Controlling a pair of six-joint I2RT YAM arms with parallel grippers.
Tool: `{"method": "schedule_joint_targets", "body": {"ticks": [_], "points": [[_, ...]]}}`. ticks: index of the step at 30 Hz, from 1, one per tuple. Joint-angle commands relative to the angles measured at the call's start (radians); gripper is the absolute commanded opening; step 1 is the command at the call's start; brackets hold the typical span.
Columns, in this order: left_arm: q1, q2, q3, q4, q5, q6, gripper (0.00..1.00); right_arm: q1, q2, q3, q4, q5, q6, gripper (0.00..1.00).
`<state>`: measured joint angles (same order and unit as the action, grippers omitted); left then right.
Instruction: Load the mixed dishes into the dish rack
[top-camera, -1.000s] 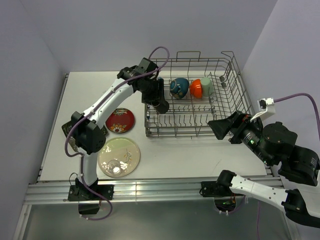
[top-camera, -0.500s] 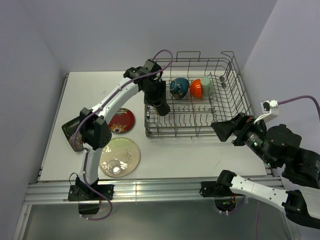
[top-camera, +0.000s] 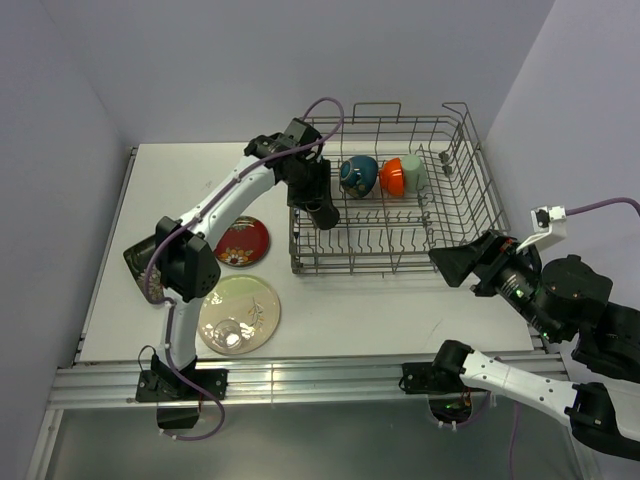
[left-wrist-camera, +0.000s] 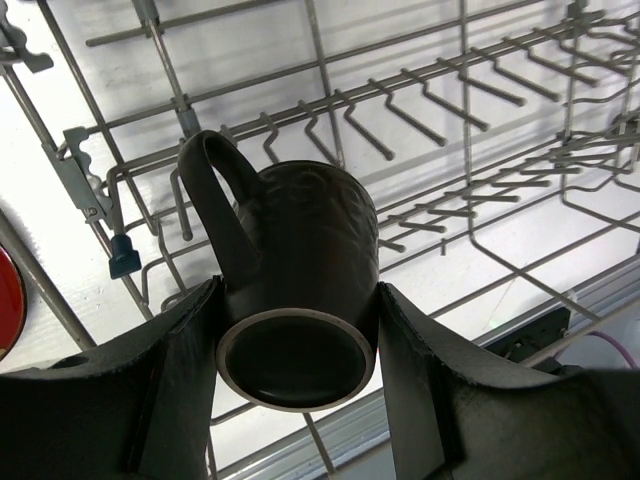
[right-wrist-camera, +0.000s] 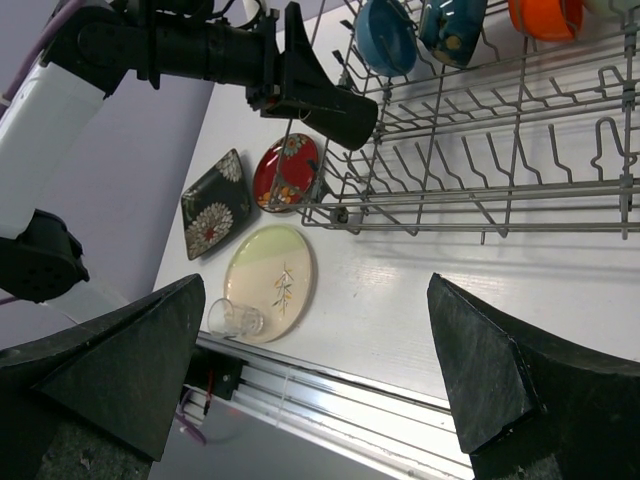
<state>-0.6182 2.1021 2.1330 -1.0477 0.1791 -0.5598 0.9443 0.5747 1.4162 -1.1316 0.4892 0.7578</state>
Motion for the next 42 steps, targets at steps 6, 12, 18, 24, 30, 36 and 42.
{"method": "schedule_joint_targets", "body": {"ticks": [6,12,18,24,30,36,42], "points": [[-0.005,-0.077,0.073,0.054,-0.004,-0.005,0.0,-0.004,0.007,0.015,0.026,0.022,-0.002,1.0],[-0.003,-0.04,0.094,0.046,0.002,0.006,0.0,-0.004,0.008,0.013,0.032,0.023,0.001,1.0],[-0.002,-0.001,0.111,0.045,-0.003,0.02,0.0,-0.004,-0.003,0.006,0.024,0.028,0.018,1.0],[-0.003,0.042,0.128,0.037,-0.018,0.035,0.0,-0.004,0.004,0.023,0.015,0.034,0.028,1.0],[-0.003,0.084,0.134,0.025,-0.027,0.049,0.0,-0.002,0.025,0.023,0.016,0.017,0.034,1.0],[-0.002,0.088,0.099,0.029,-0.056,0.07,0.0,-0.004,0.03,0.015,0.033,0.009,0.034,1.0],[-0.002,0.099,0.097,0.041,-0.038,0.072,0.65,-0.004,0.039,-0.005,0.049,-0.011,0.034,1.0]]}}
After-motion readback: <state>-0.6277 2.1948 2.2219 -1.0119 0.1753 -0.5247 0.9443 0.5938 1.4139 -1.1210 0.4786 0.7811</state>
